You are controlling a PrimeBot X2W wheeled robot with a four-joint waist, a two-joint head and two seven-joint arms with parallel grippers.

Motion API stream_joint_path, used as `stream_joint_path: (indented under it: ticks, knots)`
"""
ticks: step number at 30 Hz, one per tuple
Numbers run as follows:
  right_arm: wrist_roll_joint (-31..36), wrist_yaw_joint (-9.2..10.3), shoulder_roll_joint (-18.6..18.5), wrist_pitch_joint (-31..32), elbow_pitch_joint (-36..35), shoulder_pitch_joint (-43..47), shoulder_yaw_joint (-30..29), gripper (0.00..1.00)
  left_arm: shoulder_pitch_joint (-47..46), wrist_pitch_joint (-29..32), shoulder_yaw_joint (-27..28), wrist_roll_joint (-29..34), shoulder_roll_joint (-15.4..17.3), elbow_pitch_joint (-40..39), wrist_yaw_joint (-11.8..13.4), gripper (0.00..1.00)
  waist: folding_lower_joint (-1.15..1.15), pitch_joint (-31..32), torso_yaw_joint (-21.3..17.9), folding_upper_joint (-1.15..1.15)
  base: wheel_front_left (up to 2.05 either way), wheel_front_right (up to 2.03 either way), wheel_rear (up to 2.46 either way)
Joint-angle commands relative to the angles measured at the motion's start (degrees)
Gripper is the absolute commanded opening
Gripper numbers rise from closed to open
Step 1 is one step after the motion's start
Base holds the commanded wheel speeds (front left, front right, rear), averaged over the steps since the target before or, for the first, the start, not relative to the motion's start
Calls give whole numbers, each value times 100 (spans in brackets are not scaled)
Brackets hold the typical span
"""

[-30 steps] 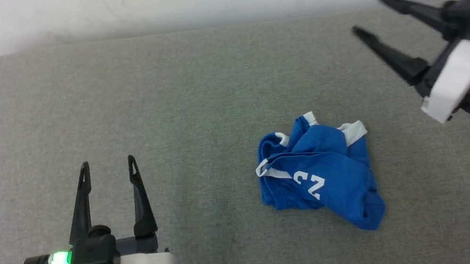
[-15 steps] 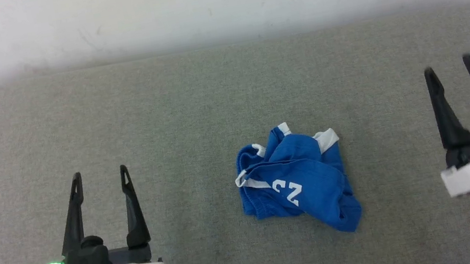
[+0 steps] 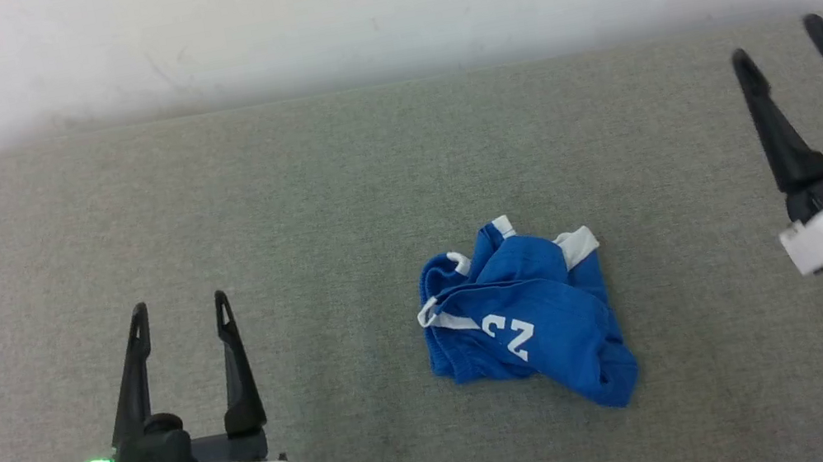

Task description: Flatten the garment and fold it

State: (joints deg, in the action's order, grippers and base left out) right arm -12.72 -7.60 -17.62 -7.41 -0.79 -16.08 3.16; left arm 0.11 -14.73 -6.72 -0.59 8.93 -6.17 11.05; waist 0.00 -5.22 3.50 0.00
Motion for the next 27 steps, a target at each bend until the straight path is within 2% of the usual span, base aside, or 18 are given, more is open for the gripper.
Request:
stream_joint_path:
  ticks: [1,8,10,14,19,25,27]
  knots:
    - [-247,11,-135,413,112,-234,194,100,9,-27,20,-32,-28,22,-57,100,0,2,36,0,0,0,0]
    - [-1950,11,-1314,2981,521,-1008,1688,100,-33,-27,25,-26,-92,25,-88,100,0,-88,215,0,0,0,0]
    - [-2492,11,-1502,3555,645,-1115,2007,100,-58,-27,23,-27,-124,20,-87,100,0,-152,270,0,0,0,0]
    - [-3520,11,-1604,4420,863,-1224,2403,100,-120,-27,2,-24,-185,0,-94,100,0,-324,377,0,0,0,0]
    - [-4114,11,-1509,4800,1160,-1358,2707,100,-263,-27,-27,-18,-244,-18,-118,100,0,-603,528,0,0,0,0]
    - [-4383,11,-1224,4713,1674,-1482,3026,100,-485,-27,-74,-14,-314,-26,-138,100,0,-912,701,0,0,0,0]
    - [-4290,11,-1196,4692,1821,-1480,3291,100,-545,-27,-93,-12,-338,-17,-139,100,0,-981,749,0,0,0,0]
